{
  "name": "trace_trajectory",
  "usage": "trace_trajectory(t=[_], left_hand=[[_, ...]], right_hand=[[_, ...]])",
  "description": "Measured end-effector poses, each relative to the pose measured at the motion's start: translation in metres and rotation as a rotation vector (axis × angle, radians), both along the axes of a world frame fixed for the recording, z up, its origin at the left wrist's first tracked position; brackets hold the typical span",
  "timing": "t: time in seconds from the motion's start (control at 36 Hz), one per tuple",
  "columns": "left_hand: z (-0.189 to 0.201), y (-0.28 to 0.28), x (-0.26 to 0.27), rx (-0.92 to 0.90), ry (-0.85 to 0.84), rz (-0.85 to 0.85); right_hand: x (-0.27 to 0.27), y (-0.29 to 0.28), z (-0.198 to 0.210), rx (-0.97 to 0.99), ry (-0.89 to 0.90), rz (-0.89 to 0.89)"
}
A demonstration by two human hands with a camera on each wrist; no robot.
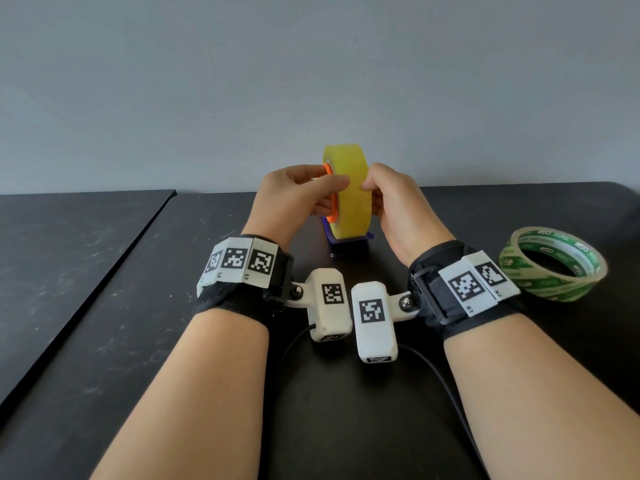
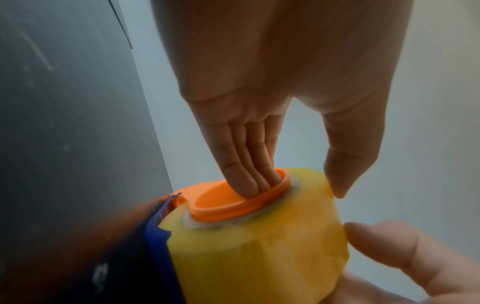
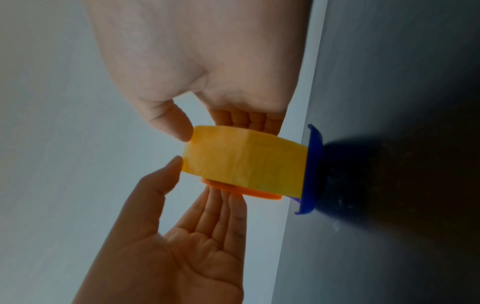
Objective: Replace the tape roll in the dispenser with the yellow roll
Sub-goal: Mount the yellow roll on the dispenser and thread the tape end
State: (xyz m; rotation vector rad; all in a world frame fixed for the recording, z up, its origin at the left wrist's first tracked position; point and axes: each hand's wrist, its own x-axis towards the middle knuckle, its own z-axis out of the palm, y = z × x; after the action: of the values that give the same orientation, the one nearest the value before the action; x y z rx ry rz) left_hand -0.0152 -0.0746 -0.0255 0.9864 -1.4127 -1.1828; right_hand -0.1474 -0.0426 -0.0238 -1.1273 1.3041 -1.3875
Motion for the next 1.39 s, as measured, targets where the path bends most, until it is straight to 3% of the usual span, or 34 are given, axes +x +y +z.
trace_trajectory(t=[0.25,0.58,1.03,1.39], left_hand=[[0.0012,0.0008,-0.0002,-0.001,0.029,0.056],[0.0016,-0.0002,0.0016,0.030,-0.037,-0.082],[0.0025,0.0007,0.0014,0.018,-0.015,-0.016],[0.0026,0.0018,0.0024,0.017,-0.027,-0.049]], right_hand=[[-0.0008,0.0002,0.0004,0.016,0.032,0.008],[-0.0013,-0.0006,-0.0003,0.002,0.020,-0.032],[0.0006,0.0032,0.0012,-0.006,0.068,-0.038],[-0.0019,0.0010,0.0016,0.027,0.008,-0.040]])
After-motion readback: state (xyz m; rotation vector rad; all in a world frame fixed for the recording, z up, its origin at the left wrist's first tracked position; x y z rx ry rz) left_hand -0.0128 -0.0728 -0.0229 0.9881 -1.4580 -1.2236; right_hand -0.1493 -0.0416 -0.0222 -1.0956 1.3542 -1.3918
